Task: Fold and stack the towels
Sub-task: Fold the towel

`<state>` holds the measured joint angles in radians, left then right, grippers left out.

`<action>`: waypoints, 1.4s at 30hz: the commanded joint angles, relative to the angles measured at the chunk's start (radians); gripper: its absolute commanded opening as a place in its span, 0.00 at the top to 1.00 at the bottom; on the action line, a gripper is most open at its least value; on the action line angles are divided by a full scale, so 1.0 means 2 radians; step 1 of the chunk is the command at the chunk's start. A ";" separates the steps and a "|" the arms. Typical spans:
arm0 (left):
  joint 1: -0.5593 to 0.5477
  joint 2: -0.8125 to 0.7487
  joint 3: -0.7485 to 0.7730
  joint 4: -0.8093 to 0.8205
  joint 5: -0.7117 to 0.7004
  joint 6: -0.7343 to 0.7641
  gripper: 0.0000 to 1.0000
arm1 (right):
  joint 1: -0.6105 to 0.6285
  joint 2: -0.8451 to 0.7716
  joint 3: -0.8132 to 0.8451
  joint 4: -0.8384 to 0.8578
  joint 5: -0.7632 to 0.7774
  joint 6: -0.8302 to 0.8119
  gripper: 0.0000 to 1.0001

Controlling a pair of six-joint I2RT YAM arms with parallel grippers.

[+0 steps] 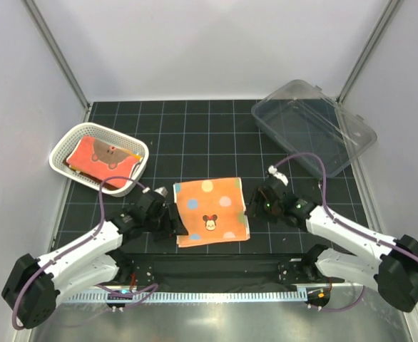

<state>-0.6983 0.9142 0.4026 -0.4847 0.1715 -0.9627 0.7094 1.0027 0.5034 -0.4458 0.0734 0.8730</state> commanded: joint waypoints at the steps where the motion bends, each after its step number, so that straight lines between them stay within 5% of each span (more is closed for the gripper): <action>1: -0.001 -0.017 0.052 -0.027 -0.007 0.003 0.34 | -0.003 0.047 0.085 -0.002 0.033 -0.073 0.43; 7: 0.042 0.106 0.198 -0.058 -0.075 0.098 0.29 | -0.057 0.201 0.203 0.025 -0.084 -0.222 0.40; 10: 0.092 0.195 0.265 -0.062 -0.054 0.149 0.40 | -0.092 0.258 0.247 0.026 -0.112 -0.268 0.60; 12: 0.108 0.223 0.282 -0.046 -0.033 0.168 0.45 | -0.108 0.282 0.271 0.029 -0.133 -0.282 0.75; 16: 0.132 0.298 0.300 -0.030 -0.006 0.171 0.46 | -0.112 0.334 0.309 0.027 -0.181 -0.297 0.77; 21: 0.143 0.346 0.293 -0.009 -0.002 0.168 0.46 | -0.124 0.377 0.323 0.030 -0.149 -0.310 0.77; 31: 0.157 0.403 0.342 -0.003 0.038 0.181 0.44 | -0.133 0.395 0.330 0.047 -0.114 -0.350 0.71; 36: 0.163 0.387 0.408 -0.067 0.048 0.282 0.36 | -0.137 0.359 0.339 0.022 -0.157 -0.398 0.55; 42: 0.180 0.426 0.442 -0.103 0.063 0.345 0.33 | -0.151 0.412 0.378 -0.008 -0.228 -0.474 0.40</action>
<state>-0.3546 1.7283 1.2545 -0.6155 0.2394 -0.3954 0.4183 1.7935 1.1900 -0.4274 -0.2935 0.0574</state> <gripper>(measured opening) 0.658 0.570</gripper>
